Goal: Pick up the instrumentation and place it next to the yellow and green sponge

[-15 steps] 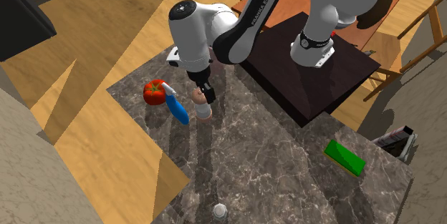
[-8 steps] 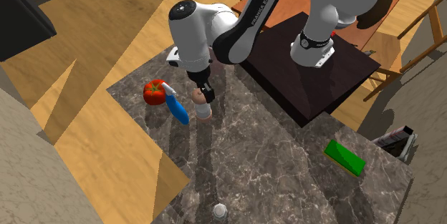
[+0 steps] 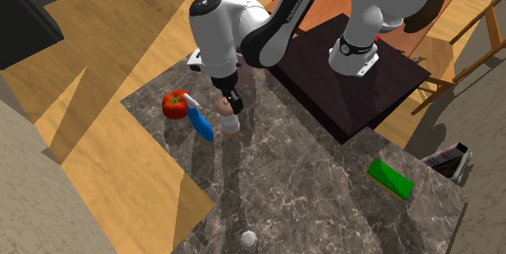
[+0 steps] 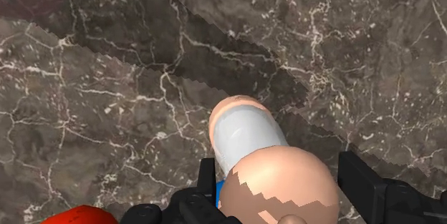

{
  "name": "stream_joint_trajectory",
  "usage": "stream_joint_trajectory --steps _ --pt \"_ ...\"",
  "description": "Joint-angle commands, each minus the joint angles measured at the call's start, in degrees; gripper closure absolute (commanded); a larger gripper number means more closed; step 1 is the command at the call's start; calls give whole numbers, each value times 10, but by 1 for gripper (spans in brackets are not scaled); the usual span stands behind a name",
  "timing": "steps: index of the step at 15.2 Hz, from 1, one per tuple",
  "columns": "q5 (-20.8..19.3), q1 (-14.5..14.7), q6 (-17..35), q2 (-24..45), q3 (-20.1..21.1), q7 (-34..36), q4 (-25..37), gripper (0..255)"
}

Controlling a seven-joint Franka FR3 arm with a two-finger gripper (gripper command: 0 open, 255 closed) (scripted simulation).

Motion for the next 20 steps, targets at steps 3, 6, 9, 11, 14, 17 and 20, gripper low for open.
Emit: stream_joint_trajectory --steps 3,6,9,11,14,17,20 --pt "-5 1 -28 -23 -2 6 5 255" --pt "-9 1 -48 -39 -3 9 10 255" --pt "-12 2 -69 -54 -4 13 16 255" --pt "-14 2 -83 -64 -4 15 20 255" --pt "-17 2 -104 -77 -5 18 28 255" --pt "-20 2 -126 -90 -5 21 37 255" --pt "-22 2 -147 -102 -6 24 47 255"
